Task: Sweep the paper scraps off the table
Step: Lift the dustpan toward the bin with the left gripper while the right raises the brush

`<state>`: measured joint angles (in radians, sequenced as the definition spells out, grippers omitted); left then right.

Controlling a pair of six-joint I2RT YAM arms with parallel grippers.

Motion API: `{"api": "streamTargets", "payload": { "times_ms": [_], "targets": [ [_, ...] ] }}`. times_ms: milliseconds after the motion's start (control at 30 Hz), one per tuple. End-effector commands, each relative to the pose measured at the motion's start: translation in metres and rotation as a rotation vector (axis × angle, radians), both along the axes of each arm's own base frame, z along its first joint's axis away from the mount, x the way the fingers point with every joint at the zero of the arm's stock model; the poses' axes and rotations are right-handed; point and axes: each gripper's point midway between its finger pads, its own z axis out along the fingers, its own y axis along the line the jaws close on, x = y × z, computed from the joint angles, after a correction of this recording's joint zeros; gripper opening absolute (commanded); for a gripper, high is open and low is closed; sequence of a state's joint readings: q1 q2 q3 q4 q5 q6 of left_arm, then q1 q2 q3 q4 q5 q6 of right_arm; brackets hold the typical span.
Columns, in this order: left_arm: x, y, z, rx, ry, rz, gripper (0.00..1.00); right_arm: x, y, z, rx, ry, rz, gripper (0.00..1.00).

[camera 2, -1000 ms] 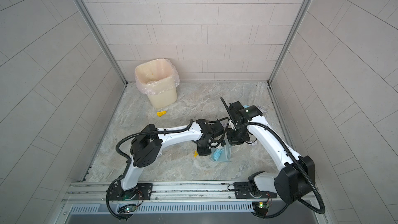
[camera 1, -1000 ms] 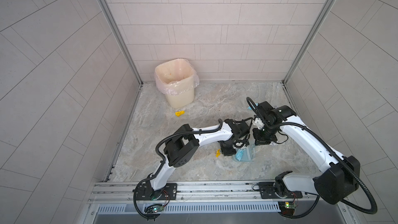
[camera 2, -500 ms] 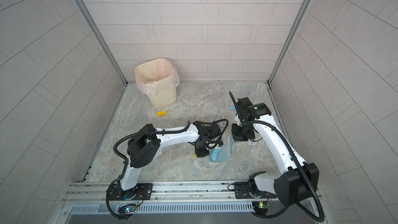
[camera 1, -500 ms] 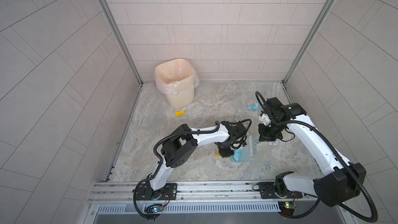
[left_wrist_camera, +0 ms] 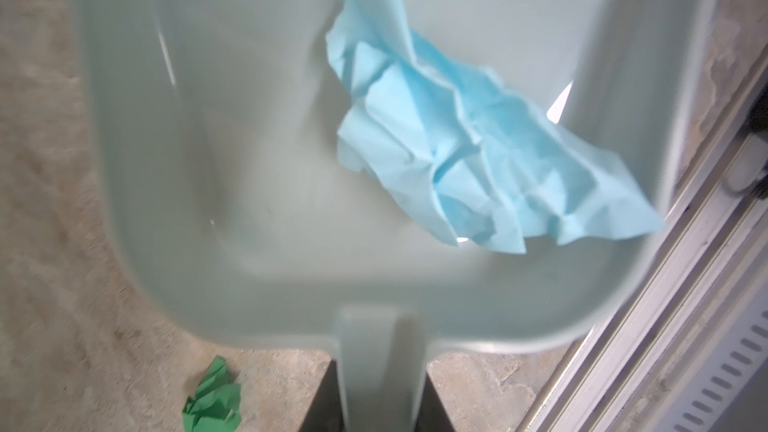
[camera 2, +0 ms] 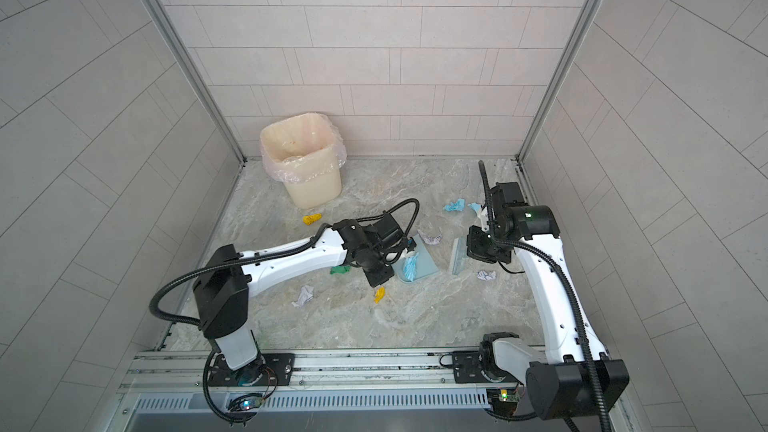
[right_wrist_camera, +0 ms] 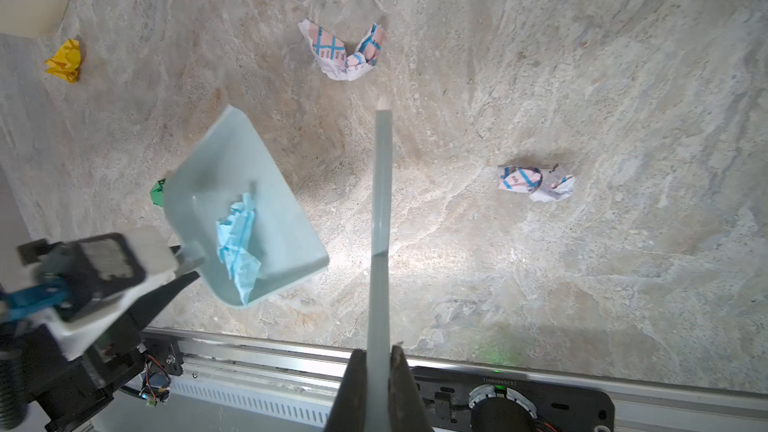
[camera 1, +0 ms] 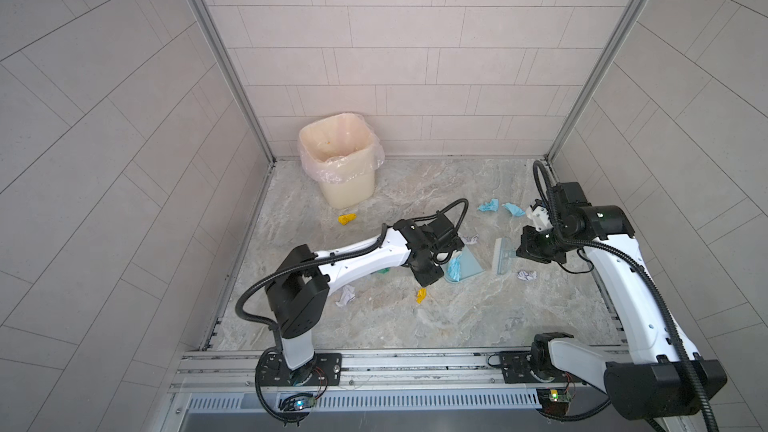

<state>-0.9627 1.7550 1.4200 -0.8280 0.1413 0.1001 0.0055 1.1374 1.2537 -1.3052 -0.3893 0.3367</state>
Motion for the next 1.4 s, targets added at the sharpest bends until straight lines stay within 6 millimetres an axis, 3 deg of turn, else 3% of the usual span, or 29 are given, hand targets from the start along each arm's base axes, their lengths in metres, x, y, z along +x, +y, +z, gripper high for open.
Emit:
{"api": "streamTargets", "payload": {
  "times_ms": [0, 467, 767, 900, 1100, 1367],
  "targets": [
    [0.013, 0.018, 0.024, -0.015, -0.038, 0.123, 0.00, 0.000, 0.008, -0.005, 0.046, -0.031, 0.015, 0.00],
    [0.071, 0.101, 0.131, -0.081, -0.216, 0.568, 0.00, -0.001, 0.019, -0.017, 0.119, -0.016, 0.013, 0.00],
    [0.110, 0.183, 0.178, -0.088, -0.249, 0.854, 0.00, 0.003, 0.023, -0.013, 0.144, -0.035, 0.021, 0.00],
    [0.126, 0.230, 0.185, -0.034, -0.269, 0.986, 0.00, 0.004, 0.023, -0.010, 0.148, -0.046, 0.022, 0.00],
    [0.147, 0.284, 0.197, -0.014, -0.307, 1.135, 0.00, 0.003, 0.025, -0.008, 0.160, -0.051, 0.021, 0.00],
    [0.181, 0.330, 0.198, 0.105, -0.343, 1.208, 0.00, 0.001, 0.027, -0.010, 0.175, -0.043, 0.018, 0.00]
  ]
}}
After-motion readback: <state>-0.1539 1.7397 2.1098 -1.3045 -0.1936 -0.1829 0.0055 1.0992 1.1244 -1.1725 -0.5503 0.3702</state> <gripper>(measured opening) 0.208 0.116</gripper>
